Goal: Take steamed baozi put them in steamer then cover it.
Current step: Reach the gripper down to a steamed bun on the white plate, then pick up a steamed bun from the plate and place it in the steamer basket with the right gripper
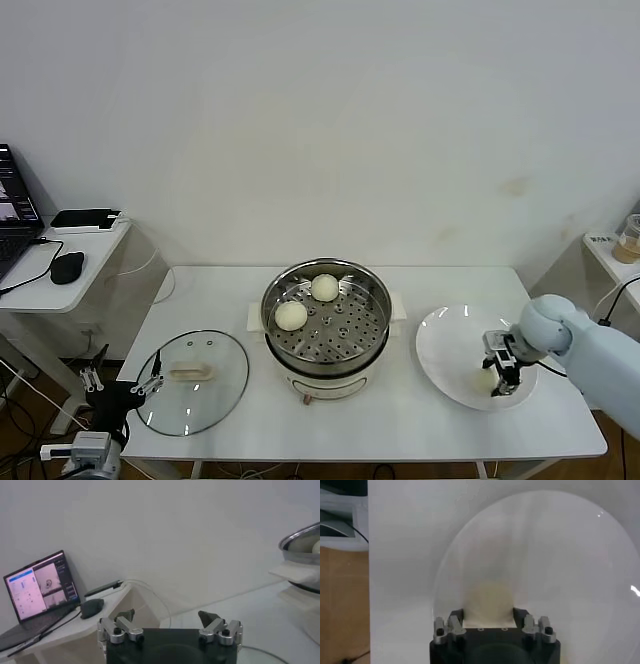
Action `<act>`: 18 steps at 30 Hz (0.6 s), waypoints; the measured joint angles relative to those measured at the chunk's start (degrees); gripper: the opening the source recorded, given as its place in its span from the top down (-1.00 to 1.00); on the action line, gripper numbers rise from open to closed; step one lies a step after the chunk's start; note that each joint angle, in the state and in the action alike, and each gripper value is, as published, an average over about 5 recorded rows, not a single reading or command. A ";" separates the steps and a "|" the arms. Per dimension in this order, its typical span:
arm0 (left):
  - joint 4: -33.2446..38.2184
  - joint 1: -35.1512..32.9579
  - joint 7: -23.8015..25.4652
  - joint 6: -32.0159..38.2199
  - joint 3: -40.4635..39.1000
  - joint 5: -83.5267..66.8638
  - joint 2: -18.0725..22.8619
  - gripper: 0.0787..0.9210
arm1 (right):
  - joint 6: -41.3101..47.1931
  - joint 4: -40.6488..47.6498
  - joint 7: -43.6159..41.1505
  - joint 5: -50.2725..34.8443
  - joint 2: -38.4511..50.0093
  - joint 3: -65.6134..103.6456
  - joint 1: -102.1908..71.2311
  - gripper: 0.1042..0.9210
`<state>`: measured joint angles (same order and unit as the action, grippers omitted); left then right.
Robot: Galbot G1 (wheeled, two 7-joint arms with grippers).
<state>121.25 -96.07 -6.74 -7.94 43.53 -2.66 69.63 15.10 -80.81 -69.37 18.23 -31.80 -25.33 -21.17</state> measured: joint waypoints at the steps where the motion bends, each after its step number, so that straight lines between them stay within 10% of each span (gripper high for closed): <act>1: 0.05 0.01 -0.01 -0.01 0.03 -0.02 -0.02 -0.77 | -0.06 -0.03 -0.26 -0.13 0.10 -0.13 0.32 -0.14; 18: 0.79 0.27 -0.21 -0.10 -0.09 -0.39 -0.27 -0.77 | 0.60 -1.75 -3.29 -7.47 0.76 -9.23 19.15 -0.14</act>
<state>122.03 -95.81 -6.95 -8.04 43.44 -3.05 69.36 15.70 -82.56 -72.66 10.76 -31.05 -34.56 -2.02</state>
